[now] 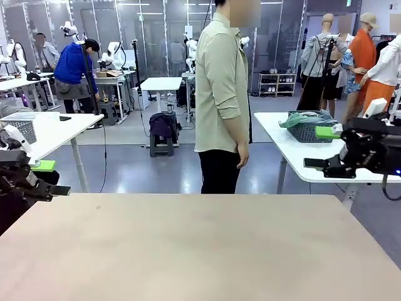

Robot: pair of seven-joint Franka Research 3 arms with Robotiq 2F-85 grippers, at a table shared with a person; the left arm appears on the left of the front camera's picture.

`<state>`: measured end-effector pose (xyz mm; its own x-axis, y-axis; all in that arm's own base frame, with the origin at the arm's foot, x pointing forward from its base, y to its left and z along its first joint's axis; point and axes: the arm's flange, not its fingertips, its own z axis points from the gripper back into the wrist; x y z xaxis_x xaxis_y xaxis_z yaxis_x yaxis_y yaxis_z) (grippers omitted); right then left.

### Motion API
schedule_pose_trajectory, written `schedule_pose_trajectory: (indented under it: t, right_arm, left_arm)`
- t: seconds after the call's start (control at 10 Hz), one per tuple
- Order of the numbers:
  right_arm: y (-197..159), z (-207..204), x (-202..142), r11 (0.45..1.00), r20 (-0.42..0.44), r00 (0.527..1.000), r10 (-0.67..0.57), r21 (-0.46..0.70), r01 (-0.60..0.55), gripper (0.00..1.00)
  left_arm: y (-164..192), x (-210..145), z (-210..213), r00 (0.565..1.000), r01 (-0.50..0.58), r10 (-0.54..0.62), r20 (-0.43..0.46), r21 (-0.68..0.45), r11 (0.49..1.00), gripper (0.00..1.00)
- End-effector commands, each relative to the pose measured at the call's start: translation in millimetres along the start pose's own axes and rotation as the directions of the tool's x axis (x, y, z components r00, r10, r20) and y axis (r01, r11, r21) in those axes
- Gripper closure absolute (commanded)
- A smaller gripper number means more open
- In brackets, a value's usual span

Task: Fold the towels and place them in the basket.
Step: When a person lays out a Towel with hook on the table, fold it in half twice.

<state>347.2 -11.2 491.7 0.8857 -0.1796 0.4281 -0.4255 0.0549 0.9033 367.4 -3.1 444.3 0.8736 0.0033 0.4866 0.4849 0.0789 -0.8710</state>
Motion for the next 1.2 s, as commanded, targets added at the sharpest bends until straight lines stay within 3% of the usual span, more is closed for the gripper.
schedule_pose_trajectory:
  t: [0.0, 0.2, 0.3, 0.7, 0.8, 1.1]
  right_arm:
    - [-6.9, -1.5, -27.5, 0.998, -0.058, 0.997, -0.048, -0.034, 0.046, 0.0]
    - [-11.6, -3.0, -29.4, 0.997, -0.096, 0.993, -0.076, -0.036, 0.072, 0.0]
    - [-15.5, 5.3, -9.2, 0.998, -0.052, 0.997, -0.064, -0.001, 0.064, 0.0]
    - [-17.4, 6.6, -11.7, 0.997, -0.062, 0.995, -0.082, -0.019, 0.081, 0.0]
    - [-7.3, 15.9, -9.1, 0.985, -0.068, 0.989, -0.129, -0.123, 0.12, 0.0]
    - [54.1, 53.3, -4.1, 0.963, -0.078, 0.986, -0.145, -0.242, 0.123, 0.0]
  left_arm:
    - [-3.6, 4.8, 4.2, 1.0, -0.007, 0.008, -0.027, 0.011, 1.0, 0.0]
    - [-4.1, 4.3, 5.9, 1.0, 0.02, -0.02, -0.01, -0.023, 1.0, 0.0]
    - [1.7, -2.3, 5.8, 1.0, -0.016, 0.016, -0.012, 0.003, 1.0, 0.0]
    - [1.5, -2.9, 7.5, 1.0, -0.02, 0.02, -0.019, 0.022, 1.0, 0.0]
    - [-20.0, 2.0, 21.6, 0.997, -0.076, 0.076, 0.011, 0.177, 0.981, 0.0]
    - [-92.3, 9.2, 71.8, 0.99, -0.141, 0.127, 0.062, 0.327, 0.934, 0.0]
